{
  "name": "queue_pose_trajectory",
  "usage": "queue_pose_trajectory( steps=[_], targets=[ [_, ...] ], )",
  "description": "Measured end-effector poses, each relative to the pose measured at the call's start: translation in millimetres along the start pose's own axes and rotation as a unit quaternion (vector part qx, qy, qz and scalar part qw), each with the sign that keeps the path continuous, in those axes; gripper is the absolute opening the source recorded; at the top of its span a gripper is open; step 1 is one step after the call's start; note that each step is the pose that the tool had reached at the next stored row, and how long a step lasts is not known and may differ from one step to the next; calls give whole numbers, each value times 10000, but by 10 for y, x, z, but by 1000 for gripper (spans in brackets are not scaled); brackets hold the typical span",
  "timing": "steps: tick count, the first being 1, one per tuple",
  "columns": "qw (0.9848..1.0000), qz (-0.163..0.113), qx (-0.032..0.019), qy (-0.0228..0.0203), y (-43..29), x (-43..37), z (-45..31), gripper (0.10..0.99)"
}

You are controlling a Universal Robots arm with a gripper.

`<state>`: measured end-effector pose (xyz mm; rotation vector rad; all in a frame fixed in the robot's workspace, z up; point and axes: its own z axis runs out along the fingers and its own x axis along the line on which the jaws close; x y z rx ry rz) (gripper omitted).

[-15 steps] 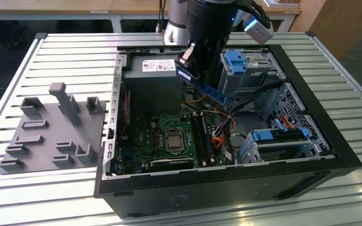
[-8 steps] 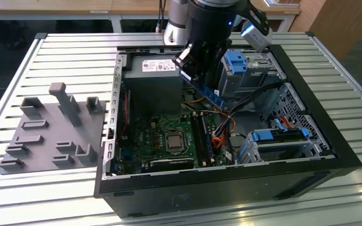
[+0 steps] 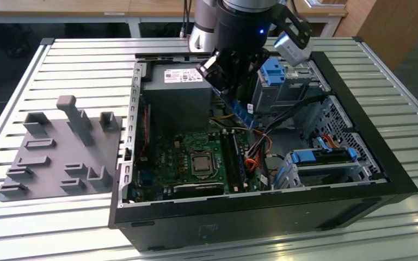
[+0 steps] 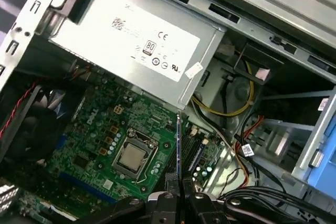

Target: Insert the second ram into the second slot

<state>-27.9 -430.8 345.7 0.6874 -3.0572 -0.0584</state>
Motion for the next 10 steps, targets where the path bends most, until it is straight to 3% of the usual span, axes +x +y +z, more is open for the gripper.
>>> queue_pose_trajectory(
  steps=[5, 10],
  targets=[
    [9990, 457, 0, -17, -1, 0, 32, 137],
    [9959, 905, 1, -34, -3, 0, 71, 137]
  ],
)
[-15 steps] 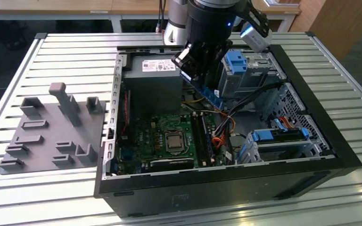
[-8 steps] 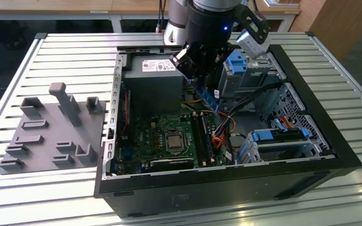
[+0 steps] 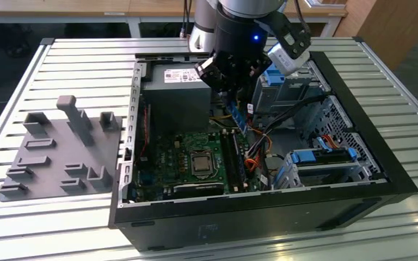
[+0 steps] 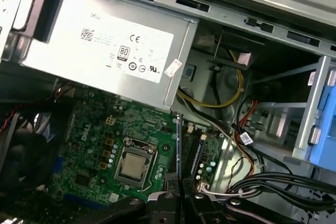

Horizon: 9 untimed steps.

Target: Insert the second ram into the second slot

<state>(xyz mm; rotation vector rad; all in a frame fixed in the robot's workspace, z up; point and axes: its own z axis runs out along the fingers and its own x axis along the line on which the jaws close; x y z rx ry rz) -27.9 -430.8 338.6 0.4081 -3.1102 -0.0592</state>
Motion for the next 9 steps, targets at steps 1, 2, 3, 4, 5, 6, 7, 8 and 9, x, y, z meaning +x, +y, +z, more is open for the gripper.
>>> queue_pose_trajectory(
  steps=[1, 2, 3, 4, 5, 6, 7, 8, 9],
  targets=[
    [10000, 99, 0, -4, 0, 0, 9, 137],
    [9998, 188, 0, -8, 0, 0, 17, 137],
    [9996, 278, 0, -11, -1, 0, 25, 137],
    [9993, 368, 0, -14, -1, 0, 33, 137],
    [9990, 458, 0, -18, -1, 0, 41, 137],
    [9985, 548, 0, -21, -2, 0, 50, 137],
    [9980, 637, 0, -24, -2, 0, 59, 137],
    [9973, 727, 0, -28, -3, 0, 69, 137],
    [9967, 816, 1, -31, -3, 0, 79, 137]
  ],
)
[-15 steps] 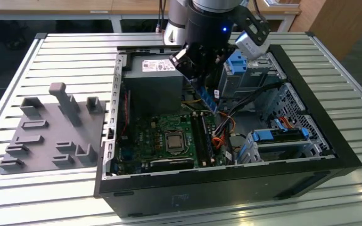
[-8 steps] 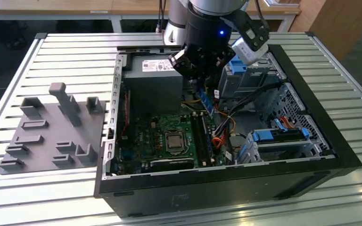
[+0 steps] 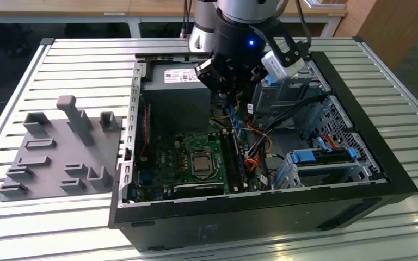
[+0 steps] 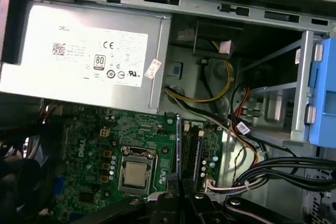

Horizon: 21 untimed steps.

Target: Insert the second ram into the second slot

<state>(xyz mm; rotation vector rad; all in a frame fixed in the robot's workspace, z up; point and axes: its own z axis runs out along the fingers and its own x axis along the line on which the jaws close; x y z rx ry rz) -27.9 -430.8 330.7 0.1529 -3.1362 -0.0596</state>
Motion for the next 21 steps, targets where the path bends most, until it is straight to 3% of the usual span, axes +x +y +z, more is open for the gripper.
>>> queue_pose_trajectory(
  steps=[5, 10, 21],
  targets=[
    [9992, 393, 0, -15, -3, 0, 77, 137],
    [9991, 431, 0, -15, -9, 1, 168, 137],
    [9988, 484, -1, 26, -105, 9, 292, 137]
  ],
)
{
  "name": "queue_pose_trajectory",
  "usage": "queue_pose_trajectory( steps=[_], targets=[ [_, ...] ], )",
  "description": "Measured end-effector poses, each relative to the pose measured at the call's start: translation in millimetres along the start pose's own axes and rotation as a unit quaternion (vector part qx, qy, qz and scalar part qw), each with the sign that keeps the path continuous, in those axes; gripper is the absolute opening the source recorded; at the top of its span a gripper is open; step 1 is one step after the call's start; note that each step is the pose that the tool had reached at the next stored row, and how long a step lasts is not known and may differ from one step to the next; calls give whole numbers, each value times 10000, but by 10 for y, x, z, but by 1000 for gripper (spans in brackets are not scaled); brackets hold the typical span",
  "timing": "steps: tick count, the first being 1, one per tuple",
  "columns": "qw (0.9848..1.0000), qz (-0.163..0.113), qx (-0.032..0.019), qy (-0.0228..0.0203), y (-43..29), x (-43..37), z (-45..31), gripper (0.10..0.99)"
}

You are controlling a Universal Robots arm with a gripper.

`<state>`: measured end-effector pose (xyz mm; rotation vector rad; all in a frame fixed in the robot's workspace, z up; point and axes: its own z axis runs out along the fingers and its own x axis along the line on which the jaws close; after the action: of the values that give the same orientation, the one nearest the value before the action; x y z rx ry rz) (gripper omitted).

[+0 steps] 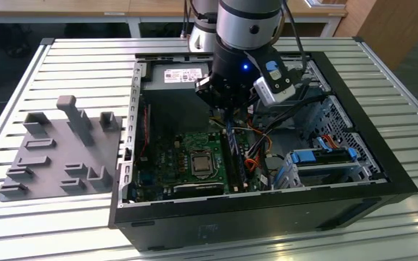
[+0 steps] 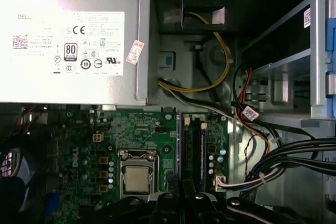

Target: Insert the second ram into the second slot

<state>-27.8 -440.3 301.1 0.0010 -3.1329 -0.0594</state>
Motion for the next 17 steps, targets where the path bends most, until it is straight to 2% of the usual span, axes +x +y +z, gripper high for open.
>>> queue_pose_trajectory(
  steps=[17],
  targets=[
    [9997, 261, -3, -10, -48, -41, 270, 137]
  ],
)
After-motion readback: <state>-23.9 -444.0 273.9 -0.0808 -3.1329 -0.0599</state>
